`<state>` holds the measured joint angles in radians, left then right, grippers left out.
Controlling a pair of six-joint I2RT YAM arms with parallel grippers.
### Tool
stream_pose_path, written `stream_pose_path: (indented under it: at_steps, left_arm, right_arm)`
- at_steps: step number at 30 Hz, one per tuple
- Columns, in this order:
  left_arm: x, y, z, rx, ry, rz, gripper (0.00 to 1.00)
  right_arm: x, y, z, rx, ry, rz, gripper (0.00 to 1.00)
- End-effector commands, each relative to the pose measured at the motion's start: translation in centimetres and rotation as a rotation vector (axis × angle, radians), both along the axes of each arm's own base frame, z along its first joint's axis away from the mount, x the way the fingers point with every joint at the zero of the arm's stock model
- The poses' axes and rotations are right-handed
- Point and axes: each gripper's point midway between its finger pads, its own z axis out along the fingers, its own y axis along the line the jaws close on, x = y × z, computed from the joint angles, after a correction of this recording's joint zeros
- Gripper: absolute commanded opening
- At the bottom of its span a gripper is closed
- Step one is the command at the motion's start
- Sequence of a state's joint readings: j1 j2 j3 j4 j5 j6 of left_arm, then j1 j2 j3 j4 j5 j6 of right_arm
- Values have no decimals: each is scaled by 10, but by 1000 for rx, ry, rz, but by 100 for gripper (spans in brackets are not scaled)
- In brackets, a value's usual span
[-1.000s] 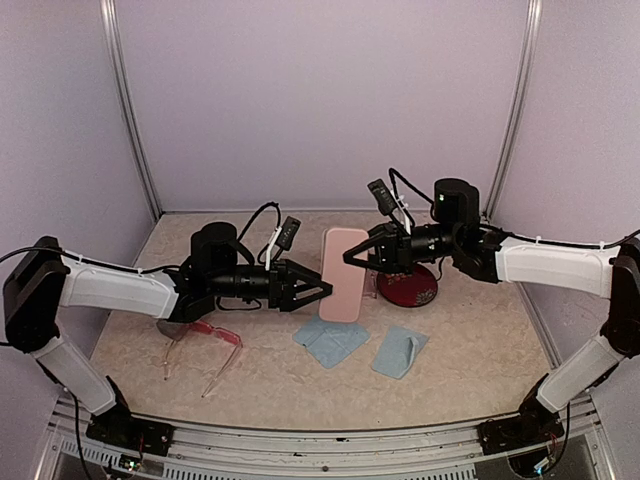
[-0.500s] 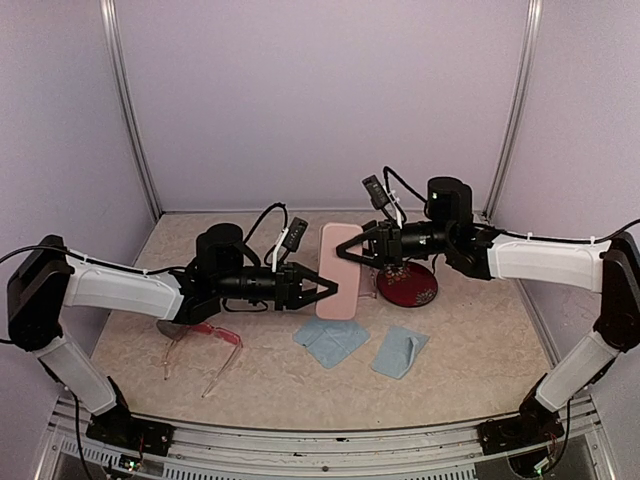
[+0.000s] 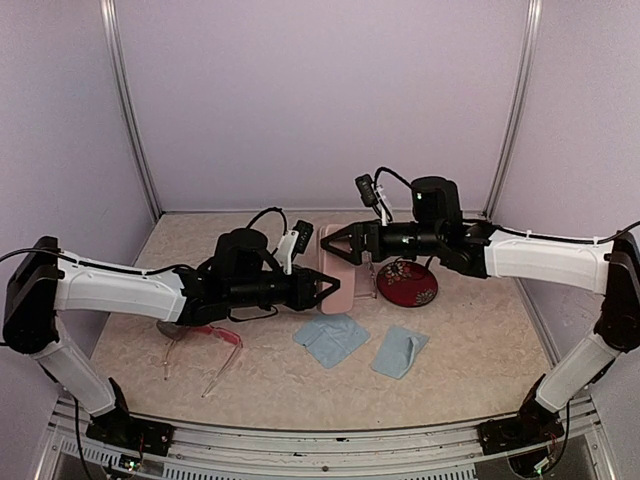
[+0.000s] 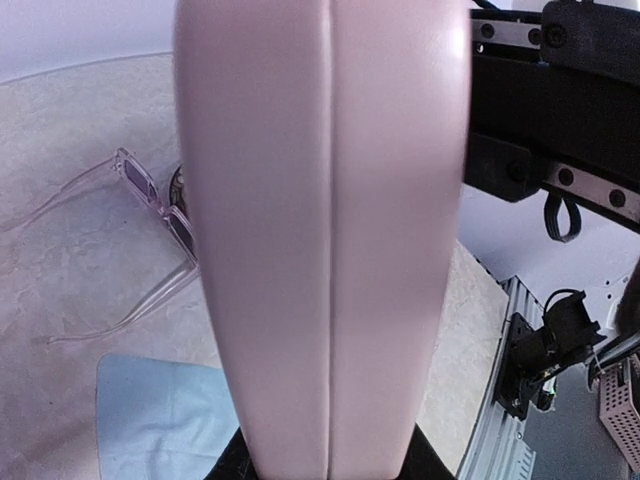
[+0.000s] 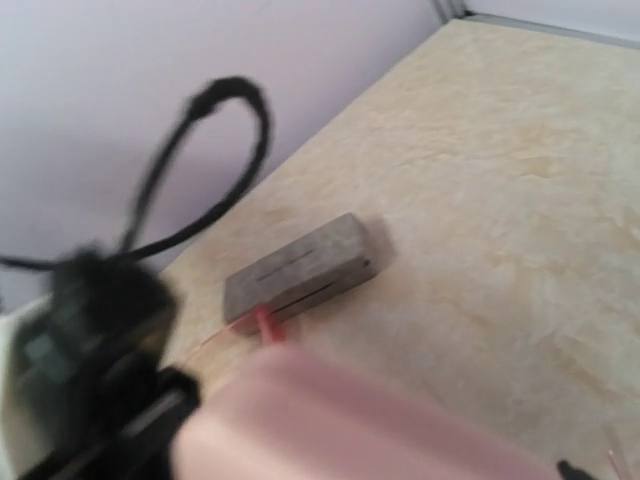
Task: Organize the sunglasses
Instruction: Pass from the left arm to the right
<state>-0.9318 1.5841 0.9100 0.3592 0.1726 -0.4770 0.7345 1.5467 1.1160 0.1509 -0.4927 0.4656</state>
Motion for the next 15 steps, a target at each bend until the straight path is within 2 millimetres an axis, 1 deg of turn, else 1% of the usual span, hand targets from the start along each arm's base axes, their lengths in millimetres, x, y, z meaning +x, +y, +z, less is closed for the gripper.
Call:
stream_pose_path:
  at_steps: [1, 4, 7, 11, 15]
  left_arm:
    - [20, 1, 20, 39, -77, 152, 3]
    - [24, 4, 16, 42, -53, 196, 3]
    - [26, 6, 16, 37, -42, 218, 2]
    - [26, 6, 16, 49, -46, 234, 2]
    - [26, 6, 12, 67, -50, 239, 2]
  right_arm:
    - [15, 1, -13, -55, 45, -151, 100]
    - [12, 7, -17, -67, 45, -166, 100]
    - [11, 8, -20, -78, 42, -191, 100]
    - [9, 10, -22, -88, 34, -206, 92]
    - [9, 13, -26, -98, 35, -210, 91]
